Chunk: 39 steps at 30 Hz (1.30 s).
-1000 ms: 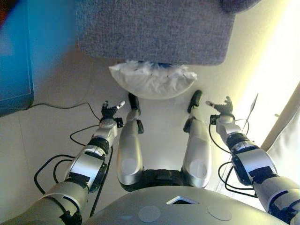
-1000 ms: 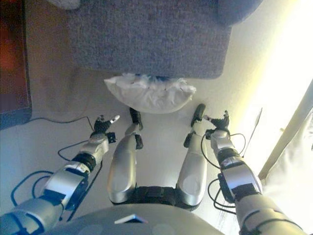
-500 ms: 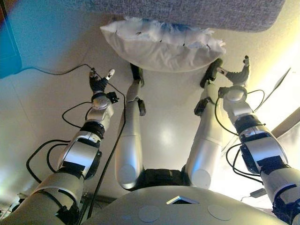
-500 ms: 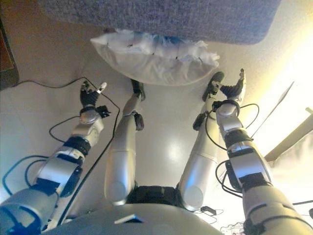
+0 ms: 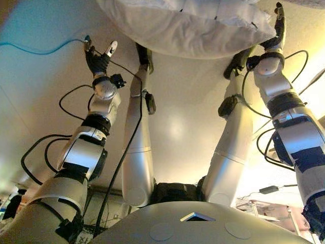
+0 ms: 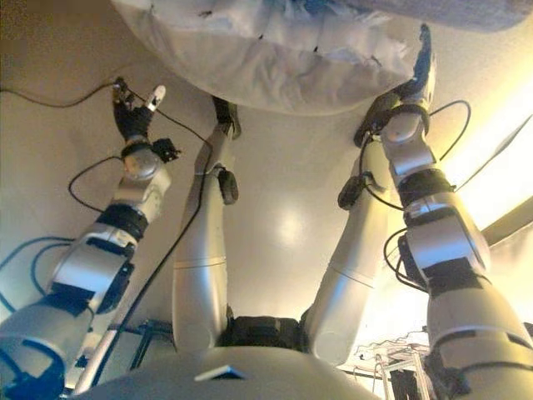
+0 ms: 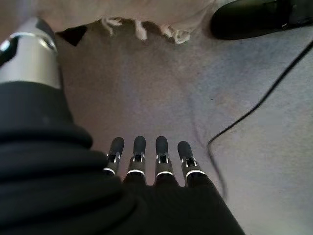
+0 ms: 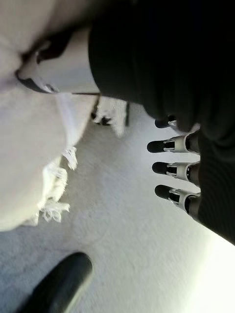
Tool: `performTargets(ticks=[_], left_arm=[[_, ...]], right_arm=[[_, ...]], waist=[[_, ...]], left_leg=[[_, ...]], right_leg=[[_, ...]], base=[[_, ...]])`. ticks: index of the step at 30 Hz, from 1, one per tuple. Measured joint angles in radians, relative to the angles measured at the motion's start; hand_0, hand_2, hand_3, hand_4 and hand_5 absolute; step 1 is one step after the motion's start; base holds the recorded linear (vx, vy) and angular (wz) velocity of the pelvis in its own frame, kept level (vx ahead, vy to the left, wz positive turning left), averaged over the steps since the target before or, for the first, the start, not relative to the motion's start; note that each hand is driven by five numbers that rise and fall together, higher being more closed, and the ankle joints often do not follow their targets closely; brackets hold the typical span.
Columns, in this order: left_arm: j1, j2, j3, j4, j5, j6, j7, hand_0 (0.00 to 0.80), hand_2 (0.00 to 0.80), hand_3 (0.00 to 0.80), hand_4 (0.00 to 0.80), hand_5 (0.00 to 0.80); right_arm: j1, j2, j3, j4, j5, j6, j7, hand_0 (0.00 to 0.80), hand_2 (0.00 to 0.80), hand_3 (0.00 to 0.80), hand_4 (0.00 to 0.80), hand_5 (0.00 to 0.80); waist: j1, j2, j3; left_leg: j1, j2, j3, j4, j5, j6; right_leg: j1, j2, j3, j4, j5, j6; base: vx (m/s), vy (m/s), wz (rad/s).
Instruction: Pick up the cushion and take it to the sofa
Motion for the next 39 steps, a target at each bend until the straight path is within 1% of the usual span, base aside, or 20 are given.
performTargets(ticks=[4,7,9,12,14,19,23,25,26,27,28,30,31,32,34,35,37,39], left_arm=[[-0.062,0.048,-0.02,-0.024,0.0,-0.009,0.001,0.0,0.0,0.0,0.0,0.0],[-0.104,0.068,-0.039,-0.04,0.004,-0.029,0.0,0.0,0.0,0.0,0.0,0.0],[-0.139,0.07,-0.044,-0.041,0.041,-0.03,0.0,0.0,0.0,0.0,0.0,0.0],[-0.19,0.087,-0.081,-0.041,0.068,-0.025,0.002,0.0,0.0,0.0,0.0,0.0],[-0.232,0.101,-0.092,-0.039,0.085,-0.02,0.002,0.0,0.0,0.0,0.0,0.0],[-0.312,0.14,-0.153,-0.034,0.153,0.001,-0.019,0.0,0.0,0.0,0.0,0.0],[-0.35,0.142,-0.175,-0.022,0.124,0.004,-0.162,0.0,0.0,0.0,0.0,0.0],[-0.353,0.15,-0.195,-0.023,0.047,0.004,-0.262,0.0,0.0,0.0,0.0,0.0],[-0.353,0.156,-0.195,-0.022,0.016,0.004,-0.323,0.201,0.201,0.201,0.201,0.201],[-0.354,0.159,-0.197,-0.024,-0.007,0.004,-0.371,0.8,0.8,0.8,0.8,0.8],[-0.354,0.161,-0.2,-0.028,-0.018,0.004,-0.411,0.8,0.8,0.8,0.8,0.8],[-0.338,0.172,-0.204,-0.045,-0.045,0.0,-0.467,0.8,0.8,0.8,0.8,0.8],[-0.332,0.181,-0.204,-0.051,-0.046,0.0,-0.48,0.8,0.8,0.8,0.8,0.8],[-0.319,0.198,-0.203,-0.068,-0.049,0.0,-0.492,0.8,0.8,0.8,0.8,0.8],[-0.293,0.216,-0.203,-0.092,-0.049,0.001,-0.513,0.8,0.8,0.8,0.8,0.8],[-0.274,0.218,-0.195,-0.116,-0.049,0.003,-0.523,0.8,0.8,0.8,0.8,0.8],[-0.233,0.219,-0.185,-0.15,-0.049,0.003,-0.533,0.8,0.8,0.8,0.8,0.8],[-0.201,0.216,-0.168,-0.171,-0.049,0.006,-0.554,0.8,0.8,0.8,0.8,0.8]], right_arm=[[-0.035,-0.048,0.023,-0.024,-0.025,-0.016,0.064,0.0,0.0,0.0,0.0,0.0],[-0.033,-0.066,0.025,-0.032,-0.039,-0.093,0.112,0.0,0.0,0.0,0.0,0.0],[-0.038,-0.07,0.04,-0.042,-0.038,-0.118,0.143,0.0,0.0,0.0,0.0,0.0],[-0.074,-0.072,0.084,-0.057,-0.03,-0.12,0.189,0.0,0.0,0.0,0.0,0.0],[-0.114,-0.076,0.114,-0.062,-0.013,-0.116,0.22,0.0,0.0,0.0,0.0,0.0],[-0.167,-0.08,0.16,-0.065,0.045,-0.069,0.274,0.0,0.0,0.0,0.0,0.0],[-0.185,-0.078,0.171,-0.065,0.076,-0.056,0.31,0.0,0.0,0.0,0.0,0.0],[-0.19,-0.073,0.172,-0.067,0.088,-0.056,0.328,0.0,0.0,0.0,0.0,0.0],[-0.19,-0.071,0.173,-0.076,0.101,-0.055,0.337,0.0,0.0,0.0,0.0,0.0],[-0.19,-0.076,0.173,-0.097,0.103,-0.045,0.342,0.0,0.0,0.0,0.0,0.0],[-0.189,-0.08,0.173,-0.119,0.103,-0.031,0.346,0.0,0.0,0.0,0.0,0.0],[-0.136,-0.12,0.171,-0.199,0.117,-0.05,0.354,0.0,0.0,0.0,0.0,0.0],[-0.101,-0.14,0.164,-0.25,0.121,-0.064,0.354,0.179,0.179,0.179,0.179,0.179],[-0.056,-0.173,0.151,-0.312,0.122,-0.077,0.354,0.552,0.552,0.552,0.552,0.552],[0.032,-0.209,0.111,-0.419,0.122,-0.097,0.352,0.8,0.8,0.8,0.8,0.8],[0.091,-0.225,0.081,-0.464,0.122,-0.1,0.352,0.8,0.8,0.8,0.8,0.8],[0.176,-0.219,0.028,-0.538,0.121,-0.102,0.351,0.8,0.8,0.8,0.8,0.8],[0.233,-0.211,-0.011,-0.582,0.118,-0.102,0.35,0.8,0.8,0.8,0.8,0.8]], waist=[[0.0,0.0,0.0],[-0.004,0.001,0.0],[-0.004,0.001,0.0],[-0.005,0.001,0.0],[-0.004,0.001,0.0],[-0.005,0.001,0.0],[-0.011,0.001,0.0],[-0.025,0.0,0.0],[-0.028,0.0,0.0],[-0.031,0.0,0.0],[-0.032,0.0,0.0],[-0.042,0.0,0.0],[-0.042,0.0,0.0],[-0.048,-0.001,0.0],[-0.059,-0.001,0.0],[-0.067,-0.002,0.0],[-0.093,-0.005,0.001],[-0.113,-0.017,0.006]], left_leg=[[-0.07,-0.004,-0.001,0.046,-0.009,0.003],[-0.121,-0.003,0.0,0.077,-0.021,0.009],[-0.135,-0.003,-0.002,0.077,-0.02,0.009],[-0.143,-0.002,-0.003,0.082,-0.019,0.006],[-0.157,-0.002,-0.003,0.087,-0.019,0.006],[-0.179,-0.002,-0.008,0.095,-0.019,0.007],[-0.183,-0.002,-0.011,0.093,-0.019,0.007],[-0.187,-0.002,-0.014,0.09,-0.019,0.007],[-0.19,-0.002,-0.016,0.089,-0.019,0.007],[-0.192,-0.002,-0.016,0.086,-0.018,0.007],[-0.192,-0.002,-0.014,0.083,-0.018,0.007],[-0.192,-0.002,-0.012,0.074,-0.018,0.007],[-0.194,-0.003,-0.011,0.071,-0.018,0.008],[-0.195,-0.002,-0.009,0.067,-0.019,0.01],[-0.194,-0.001,-0.002,0.066,-0.024,0.015],[-0.193,0.0,0.001,0.066,-0.026,0.017],[-0.192,0.001,0.002,0.07,-0.03,0.018],[-0.18,0.003,0.005,0.07,-0.032,0.015]], right_leg=[[-0.065,-0.005,0.013,0.031,-0.005,0.002],[-0.108,-0.005,0.025,0.042,-0.004,0.004],[-0.119,-0.004,0.025,0.043,-0.003,0.005],[-0.125,-0.003,0.025,0.045,-0.004,0.005],[-0.139,-0.004,0.026,0.05,-0.004,0.005],[-0.156,-0.003,0.025,0.055,-0.004,0.005],[-0.156,-0.002,0.023,0.052,-0.004,0.006],[-0.156,-0.001,0.022,0.047,-0.004,0.008],[-0.156,0.001,0.022,0.042,-0.003,0.011],[-0.156,0.002,0.022,0.034,-0.001,0.012],[-0.156,0.003,0.022,0.029,0.001,0.015],[-0.155,0.007,0.024,0.013,0.004,0.018],[-0.155,0.009,0.025,0.004,0.007,0.02],[-0.154,0.011,0.025,-0.008,0.012,0.026],[-0.146,0.013,0.027,-0.029,0.021,0.032],[-0.141,0.015,0.027,-0.039,0.025,0.034],[-0.137,0.015,0.029,-0.045,0.029,0.037],[-0.133,0.02,0.038,-0.047,0.031,0.036]], base=[[0.016,0.11,0.08],[0.004,0.011,0.0],[0.003,0.018,0.02],[0.0,0.041,0.01],[-0.007,0.03,0.02],[-0.001,0.004,0.01],[-0.001,-0.009,0.0],[-0.005,-0.048,0.01],[-0.018,-0.043,0.01],[-0.036,-0.025,0.0],[-0.045,-0.001,-0.01],[-0.018,0.003,0.0],[0.0,0.0,0.0],[0.0,0.0,0.0],[-0.024,-0.013,-0.07],[-0.033,-0.02,-0.1],[-0.039,-0.016,-0.07],[-0.044,-0.02,-0.14]])
